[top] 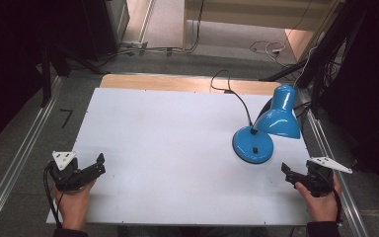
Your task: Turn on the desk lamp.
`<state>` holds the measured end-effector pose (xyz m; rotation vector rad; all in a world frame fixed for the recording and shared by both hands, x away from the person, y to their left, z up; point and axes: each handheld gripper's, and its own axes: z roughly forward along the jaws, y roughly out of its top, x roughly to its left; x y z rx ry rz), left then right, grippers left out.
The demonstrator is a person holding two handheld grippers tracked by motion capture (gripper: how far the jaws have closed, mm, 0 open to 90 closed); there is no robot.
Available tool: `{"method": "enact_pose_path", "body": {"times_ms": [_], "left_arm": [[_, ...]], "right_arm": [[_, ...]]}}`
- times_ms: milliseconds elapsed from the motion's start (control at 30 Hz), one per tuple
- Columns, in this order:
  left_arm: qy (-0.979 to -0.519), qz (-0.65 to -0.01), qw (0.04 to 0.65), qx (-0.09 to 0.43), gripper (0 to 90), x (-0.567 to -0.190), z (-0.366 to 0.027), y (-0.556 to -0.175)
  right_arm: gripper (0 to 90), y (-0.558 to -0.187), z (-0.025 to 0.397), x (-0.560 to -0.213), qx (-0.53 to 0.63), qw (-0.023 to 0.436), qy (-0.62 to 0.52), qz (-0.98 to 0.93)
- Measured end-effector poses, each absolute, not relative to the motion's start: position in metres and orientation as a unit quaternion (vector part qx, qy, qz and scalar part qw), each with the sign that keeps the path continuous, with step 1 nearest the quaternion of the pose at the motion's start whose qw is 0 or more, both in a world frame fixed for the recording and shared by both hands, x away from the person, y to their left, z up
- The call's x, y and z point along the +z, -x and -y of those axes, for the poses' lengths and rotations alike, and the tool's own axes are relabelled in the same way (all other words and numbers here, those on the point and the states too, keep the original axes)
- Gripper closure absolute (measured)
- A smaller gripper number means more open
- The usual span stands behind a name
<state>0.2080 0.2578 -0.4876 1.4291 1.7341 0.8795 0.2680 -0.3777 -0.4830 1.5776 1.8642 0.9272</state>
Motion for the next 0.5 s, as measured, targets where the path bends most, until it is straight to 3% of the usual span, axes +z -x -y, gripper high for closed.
{"method": "enact_pose_path", "body": {"times_ms": [500], "left_arm": [[-0.555,-0.675,0.363,0.324,5.0,-0.4905,-0.2572,-0.2099]], "right_arm": [[5.9,-0.275,0.3741,-0.4829,0.344,0.254,-0.579,-0.694]]}}
